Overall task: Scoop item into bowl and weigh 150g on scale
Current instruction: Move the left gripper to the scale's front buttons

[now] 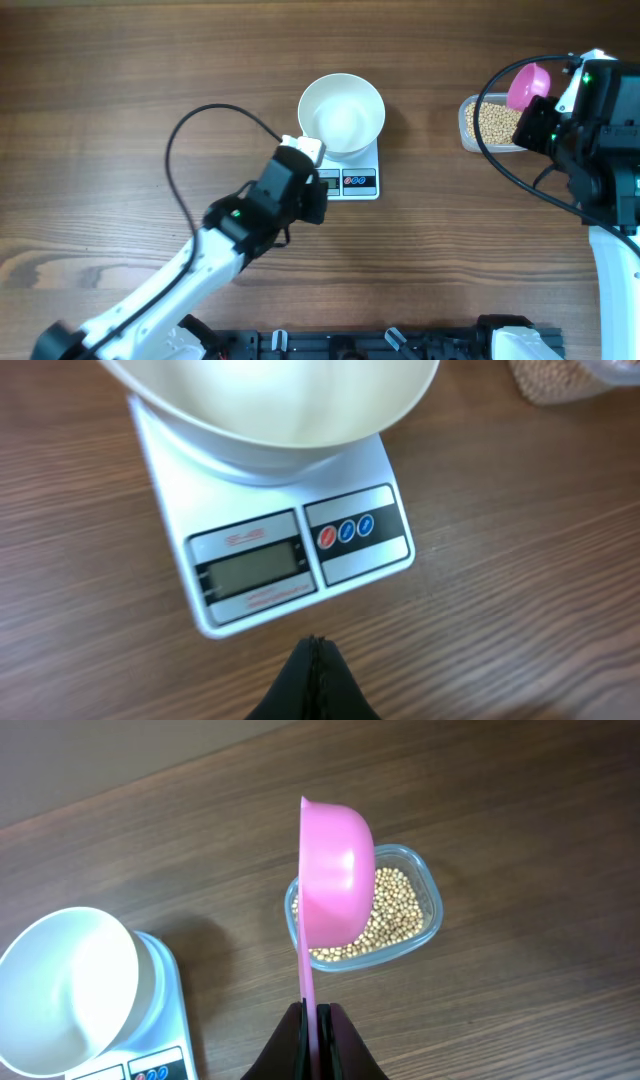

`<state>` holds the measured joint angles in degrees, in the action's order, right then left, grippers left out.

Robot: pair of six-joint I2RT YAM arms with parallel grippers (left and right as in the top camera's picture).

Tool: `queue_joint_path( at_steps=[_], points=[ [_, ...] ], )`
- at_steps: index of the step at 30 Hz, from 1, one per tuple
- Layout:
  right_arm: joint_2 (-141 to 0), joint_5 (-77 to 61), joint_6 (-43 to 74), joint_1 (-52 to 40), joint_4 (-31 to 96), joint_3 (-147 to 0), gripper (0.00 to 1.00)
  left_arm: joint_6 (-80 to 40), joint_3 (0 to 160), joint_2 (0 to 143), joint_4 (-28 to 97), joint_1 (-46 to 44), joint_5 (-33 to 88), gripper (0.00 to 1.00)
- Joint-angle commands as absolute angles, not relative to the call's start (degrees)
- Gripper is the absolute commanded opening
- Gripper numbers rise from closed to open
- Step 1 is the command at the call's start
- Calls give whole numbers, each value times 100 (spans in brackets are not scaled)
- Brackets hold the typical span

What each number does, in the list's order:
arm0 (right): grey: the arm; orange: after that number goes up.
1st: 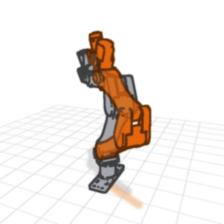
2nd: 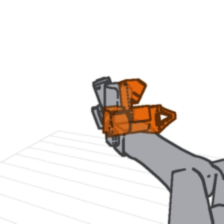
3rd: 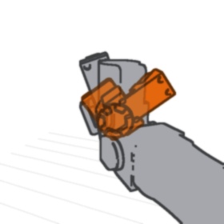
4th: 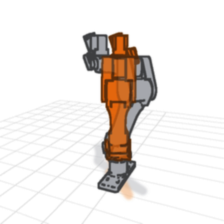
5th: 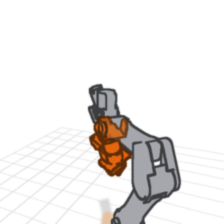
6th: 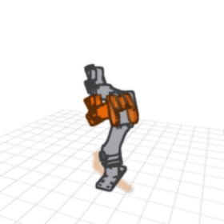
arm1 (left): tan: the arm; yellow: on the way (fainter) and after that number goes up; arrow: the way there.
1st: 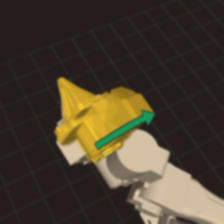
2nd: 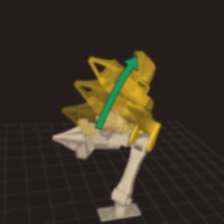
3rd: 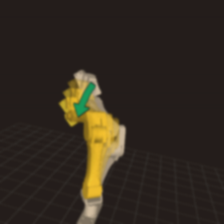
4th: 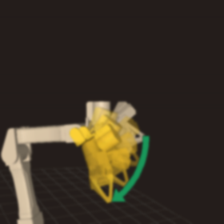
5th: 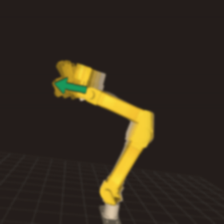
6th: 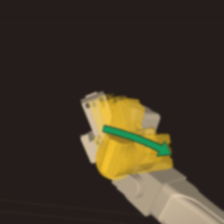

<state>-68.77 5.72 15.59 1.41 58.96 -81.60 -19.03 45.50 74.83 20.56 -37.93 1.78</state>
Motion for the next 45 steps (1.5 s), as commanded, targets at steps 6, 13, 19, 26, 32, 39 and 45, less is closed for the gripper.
queue_joint_path(
  at_steps=[6, 13, 19, 26, 32, 39, 45],
  points=[
    [-6792, 458, 1197, 158, 5920, -8368, 4, -1649, 4554, 7981, 1339, -4539, -163, 4],
    [-6792, 462, 1046, 158, 6049, -8368, 4, -1520, 4554, 8589, 982, -4609, -438, 4],
    [-6792, 429, 1070, 158, 6163, -8368, 4, -1367, 4554, 8750, 543, -4644, -447, 4],
    [-6770, 392, 1068, 158, 6182, -8392, 4, -1367, 4552, 8831, 427, -4644, -1020, 4],
    [-6764, 392, 1050, 158, 6204, -8733, 4, -1367, 4552, 9098, 325, -4644, -1015, 4],
    [-6759, 392, 902, 158, 6237, -8748, 4, -1367, 4552, 9498, 104, -4644, -996, 4],
    [-6759, 397, 891, 158, 6361, -8748, 4, -1367, 4552, 9623, -51, -4644, -996, 4]
  ],
)
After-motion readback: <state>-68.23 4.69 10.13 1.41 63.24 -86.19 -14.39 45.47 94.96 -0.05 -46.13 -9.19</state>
